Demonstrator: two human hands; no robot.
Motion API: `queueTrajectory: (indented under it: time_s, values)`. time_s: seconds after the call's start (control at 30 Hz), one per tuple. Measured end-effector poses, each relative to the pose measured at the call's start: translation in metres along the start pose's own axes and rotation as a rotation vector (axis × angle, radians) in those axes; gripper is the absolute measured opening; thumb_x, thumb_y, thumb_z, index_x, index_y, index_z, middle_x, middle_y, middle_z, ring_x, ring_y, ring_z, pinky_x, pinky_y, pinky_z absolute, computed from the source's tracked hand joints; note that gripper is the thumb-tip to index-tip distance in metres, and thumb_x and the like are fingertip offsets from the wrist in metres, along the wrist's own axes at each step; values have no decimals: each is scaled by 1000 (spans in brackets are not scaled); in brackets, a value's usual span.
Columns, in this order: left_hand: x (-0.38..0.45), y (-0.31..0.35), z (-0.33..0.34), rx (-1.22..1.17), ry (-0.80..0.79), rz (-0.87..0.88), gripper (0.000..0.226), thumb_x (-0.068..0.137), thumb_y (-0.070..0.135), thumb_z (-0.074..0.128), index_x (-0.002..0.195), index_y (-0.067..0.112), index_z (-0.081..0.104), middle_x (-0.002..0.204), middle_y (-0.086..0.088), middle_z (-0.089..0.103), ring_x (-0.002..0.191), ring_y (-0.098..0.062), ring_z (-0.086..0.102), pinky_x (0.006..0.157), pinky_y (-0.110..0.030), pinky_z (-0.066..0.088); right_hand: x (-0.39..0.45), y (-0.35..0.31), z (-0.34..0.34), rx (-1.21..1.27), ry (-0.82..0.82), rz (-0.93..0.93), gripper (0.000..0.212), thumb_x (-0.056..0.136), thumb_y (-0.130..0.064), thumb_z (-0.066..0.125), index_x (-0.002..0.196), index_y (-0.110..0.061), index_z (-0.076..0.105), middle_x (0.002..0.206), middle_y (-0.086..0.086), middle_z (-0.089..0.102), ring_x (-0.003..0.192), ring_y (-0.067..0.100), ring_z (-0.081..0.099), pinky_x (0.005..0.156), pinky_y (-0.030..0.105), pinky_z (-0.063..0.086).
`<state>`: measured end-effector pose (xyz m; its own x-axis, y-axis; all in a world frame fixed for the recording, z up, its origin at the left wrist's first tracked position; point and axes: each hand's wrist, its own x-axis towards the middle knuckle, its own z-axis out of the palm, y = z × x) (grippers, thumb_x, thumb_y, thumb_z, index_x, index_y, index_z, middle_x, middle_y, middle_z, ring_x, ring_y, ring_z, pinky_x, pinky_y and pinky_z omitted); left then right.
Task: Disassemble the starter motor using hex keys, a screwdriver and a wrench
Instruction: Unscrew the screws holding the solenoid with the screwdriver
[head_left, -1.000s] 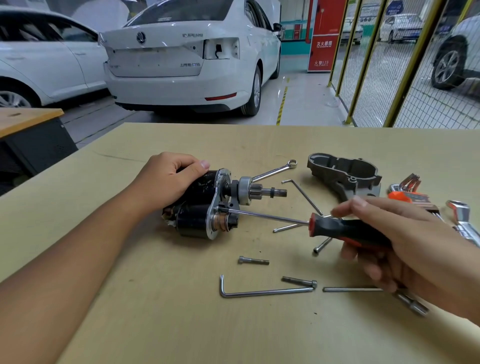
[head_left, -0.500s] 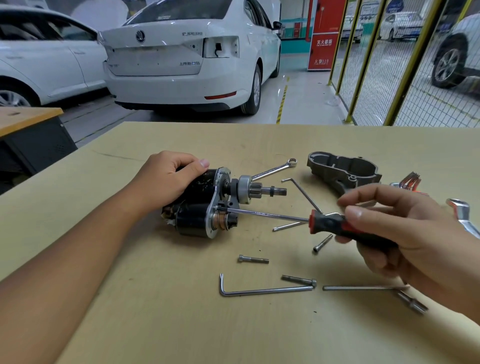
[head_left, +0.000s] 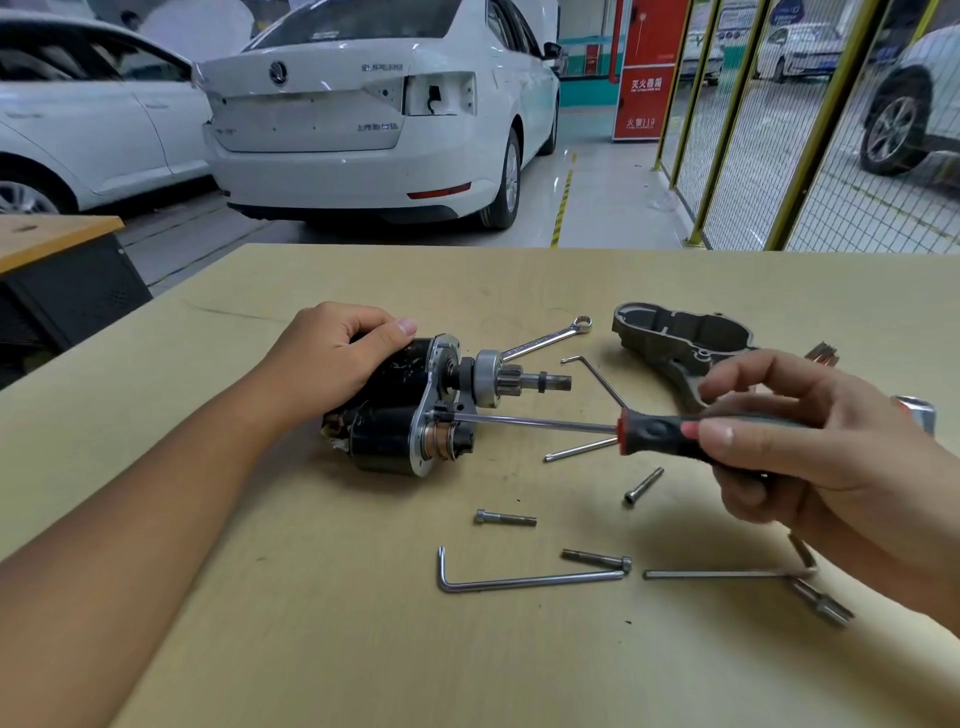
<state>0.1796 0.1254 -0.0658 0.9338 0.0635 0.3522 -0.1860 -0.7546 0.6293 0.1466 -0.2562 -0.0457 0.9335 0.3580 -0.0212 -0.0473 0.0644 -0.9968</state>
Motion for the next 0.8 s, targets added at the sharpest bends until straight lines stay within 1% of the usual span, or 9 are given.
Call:
queueTrajectory:
  time_s: [0.03,0.1,0.2,0.23,0.43,0.5,0.57,0.63,0.8]
  values:
    - [0,0,0,2,-1,4,41,91,68,51,77,37,74,65,18,65,63,1,57,66,-30,42,0,0,-1,16,16,-9,48,48,-10,93,91,-15,72,81,16,66,55,22,48,46,30,43]
    - [0,1,0,4,-3,8,41,91,68,51,77,38,74,67,18,67,64,1,59,67,-30,43,0,0,0,40,4,11,49,49,-10,94,93,-15,74,85,12,68,58,21,52,49,30,47]
    - [0,0,-1,-4,-2,2,50,88,72,50,83,31,77,73,11,72,71,-10,65,72,-33,48,-3,1,7,6,9,75,62,55,-54,92,98,-15,73,81,18,72,45,21,47,42,25,39]
    - [0,0,-1,-4,-2,0,52,87,73,50,83,28,77,74,9,72,73,-13,66,73,-33,49,-2,0,7,-2,30,84,59,59,-57,86,98,-15,72,81,23,71,41,21,45,41,23,37]
    - [0,2,0,7,-8,-4,45,89,69,51,78,33,74,64,17,64,62,0,55,67,-29,42,-1,3,1,48,-16,-6,66,41,-20,102,100,-12,72,83,14,63,53,19,49,47,30,43]
    - [-1,2,-1,2,-6,-8,49,87,72,50,81,31,76,69,13,68,66,-3,59,69,-30,46,-2,3,6,49,-20,26,66,44,-36,102,100,-14,73,85,13,68,51,20,51,44,30,43]
    - [-1,2,-2,1,-8,-8,54,85,74,49,84,28,77,73,8,71,71,-10,64,73,-33,48,-3,0,8,10,11,79,50,61,-51,87,96,-17,75,86,20,74,44,23,50,38,26,39]
    - [0,1,-1,2,-7,-5,55,86,74,49,85,26,77,74,6,72,72,-12,65,74,-34,49,-2,-1,7,-3,33,87,37,69,-44,75,95,-18,74,85,26,72,41,23,47,37,23,35]
    - [0,2,-1,2,-4,-13,50,88,73,50,84,30,76,67,14,67,64,-2,58,68,-31,45,0,4,1,62,24,-21,45,52,-7,84,95,-17,76,89,12,71,59,20,54,52,30,47]
